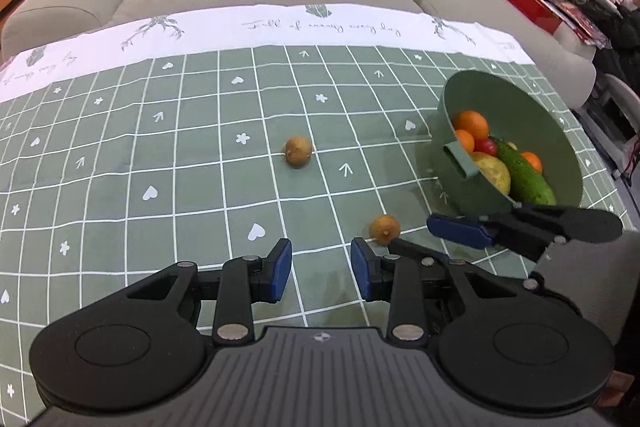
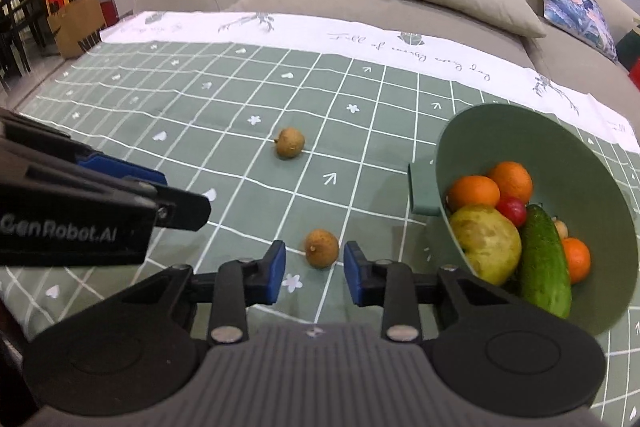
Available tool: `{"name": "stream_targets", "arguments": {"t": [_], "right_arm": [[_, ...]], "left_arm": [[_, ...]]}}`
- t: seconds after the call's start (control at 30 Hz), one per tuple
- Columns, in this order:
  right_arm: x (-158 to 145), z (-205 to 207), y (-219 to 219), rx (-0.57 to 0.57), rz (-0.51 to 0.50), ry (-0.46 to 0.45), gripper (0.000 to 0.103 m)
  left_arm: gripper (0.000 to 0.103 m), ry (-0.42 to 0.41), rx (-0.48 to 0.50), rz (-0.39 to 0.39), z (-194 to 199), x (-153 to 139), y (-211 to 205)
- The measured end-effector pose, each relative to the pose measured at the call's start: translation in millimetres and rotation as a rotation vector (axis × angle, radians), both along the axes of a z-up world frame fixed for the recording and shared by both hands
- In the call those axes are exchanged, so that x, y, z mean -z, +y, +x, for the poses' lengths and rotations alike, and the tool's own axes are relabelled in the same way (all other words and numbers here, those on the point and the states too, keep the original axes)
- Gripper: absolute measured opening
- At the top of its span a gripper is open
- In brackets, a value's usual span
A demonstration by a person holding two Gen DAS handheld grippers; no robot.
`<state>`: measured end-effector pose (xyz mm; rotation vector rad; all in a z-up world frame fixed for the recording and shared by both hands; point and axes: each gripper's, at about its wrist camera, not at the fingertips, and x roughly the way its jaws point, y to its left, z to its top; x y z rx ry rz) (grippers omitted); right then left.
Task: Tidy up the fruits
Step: 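Withdraw both open tools from the colander toward the remaining brown fruits, then grasp a brown fruit with the left tool while the right tool grasps another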
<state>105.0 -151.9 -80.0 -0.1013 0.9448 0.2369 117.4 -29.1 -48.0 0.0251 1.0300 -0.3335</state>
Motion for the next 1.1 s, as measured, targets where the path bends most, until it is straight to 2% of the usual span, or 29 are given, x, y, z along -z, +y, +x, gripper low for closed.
{"name": "stream_targets", "arguments": {"t": [0.37, 0.57, 0.7, 0.93, 1.1], "right_arm": [[27, 22, 8, -0.003, -0.039, 0.056, 0.022], [32, 27, 9, -0.009, -0.043, 0.067, 0.019], [28, 29, 11, -0.009, -0.046, 0.057, 0.019], [6, 37, 26, -0.052, -0.077, -0.019, 0.019], [5, 49, 29, -0.05, -0.091, -0.029, 0.019]], "left_arm": [[0.04, 0.041, -0.015, -0.004, 19, 23, 3], [0.04, 0.032, -0.038, 0.0, 27, 27, 5], [0.04, 0.015, -0.02, -0.018, 33, 27, 7], [0.04, -0.026, 0.021, -0.017, 52, 19, 8], [0.04, -0.035, 0.042, -0.024, 76, 23, 2]]}}
